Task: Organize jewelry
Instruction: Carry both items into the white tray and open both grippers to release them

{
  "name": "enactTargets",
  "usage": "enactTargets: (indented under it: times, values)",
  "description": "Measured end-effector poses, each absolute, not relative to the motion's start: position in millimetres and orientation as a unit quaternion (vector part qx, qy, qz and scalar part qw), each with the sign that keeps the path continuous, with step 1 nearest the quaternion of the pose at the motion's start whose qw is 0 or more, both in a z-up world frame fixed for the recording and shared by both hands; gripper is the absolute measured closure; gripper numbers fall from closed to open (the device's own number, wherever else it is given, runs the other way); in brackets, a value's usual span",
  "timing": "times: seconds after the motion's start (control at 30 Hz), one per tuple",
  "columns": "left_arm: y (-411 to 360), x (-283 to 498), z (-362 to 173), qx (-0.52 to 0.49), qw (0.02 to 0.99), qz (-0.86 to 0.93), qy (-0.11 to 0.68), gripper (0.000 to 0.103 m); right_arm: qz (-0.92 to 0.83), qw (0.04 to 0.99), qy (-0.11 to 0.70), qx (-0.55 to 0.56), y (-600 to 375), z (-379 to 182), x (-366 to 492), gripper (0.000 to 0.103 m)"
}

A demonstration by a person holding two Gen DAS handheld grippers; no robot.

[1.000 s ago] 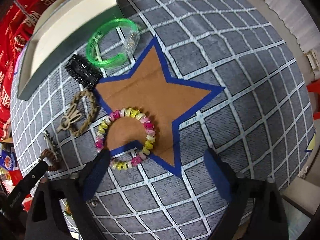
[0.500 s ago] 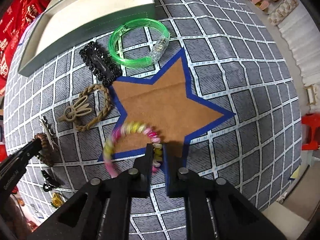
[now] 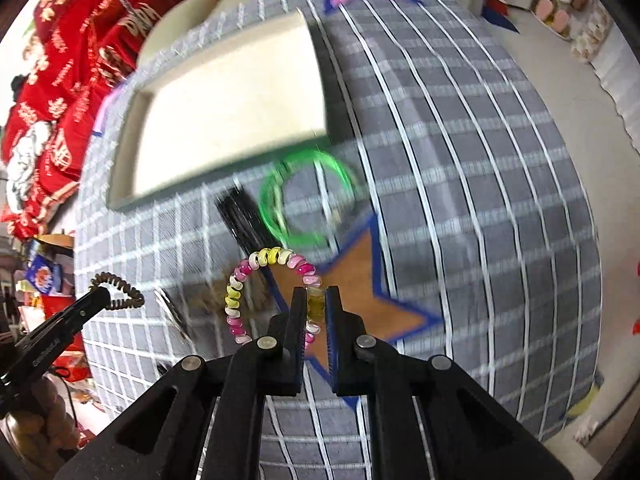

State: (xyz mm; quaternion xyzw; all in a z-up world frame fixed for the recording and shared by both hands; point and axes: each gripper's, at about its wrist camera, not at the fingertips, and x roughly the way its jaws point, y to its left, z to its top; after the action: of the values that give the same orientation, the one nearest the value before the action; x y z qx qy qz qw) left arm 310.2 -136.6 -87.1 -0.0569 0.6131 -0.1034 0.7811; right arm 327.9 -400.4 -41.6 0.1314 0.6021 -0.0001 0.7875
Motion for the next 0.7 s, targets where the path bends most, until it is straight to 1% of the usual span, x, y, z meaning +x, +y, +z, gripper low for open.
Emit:
enactTargets:
  times: [0.23,0.33,0.37,0.53,0.57,0.7]
  values:
    - [-179.5,389.1,-68.4,-0.064,0.805,-0.101,0.580,0.084,0.046,0.808,0.576,0.118,-398.4,-24.9,381.9,0.093]
    - [-169.9,419.0,-65.3,-0.071,0.817,-0.104,0.562,0.084,0.058,0.815,0.567,0.105,-397.4,-32.1,403.1,0.093]
    - [-160.5,416.4,-67.4,-0.074,0.819,-0.102,0.560,0.084,0.061,0.816,0.565,0.103,-399.3,-35.3,402.5,0.093]
    - [-183.1,467.9,-79.5,-0.079,0.820,-0.087,0.560,0.084,0.069,0.816,0.566,0.099,-394.7,-46.5,448.1,0.093]
    - [-172.2,464.0,-77.1,-0.078,0.821,-0.084,0.559,0.084,0.069,0.816,0.566,0.098,-393.5,-49.7,456.9,0.093]
    - [-177.8,483.4,-93.7,-0.070,0.819,-0.071,0.565,0.084,0.067,0.813,0.572,0.087,-389.4,-66.4,488.5,0.093]
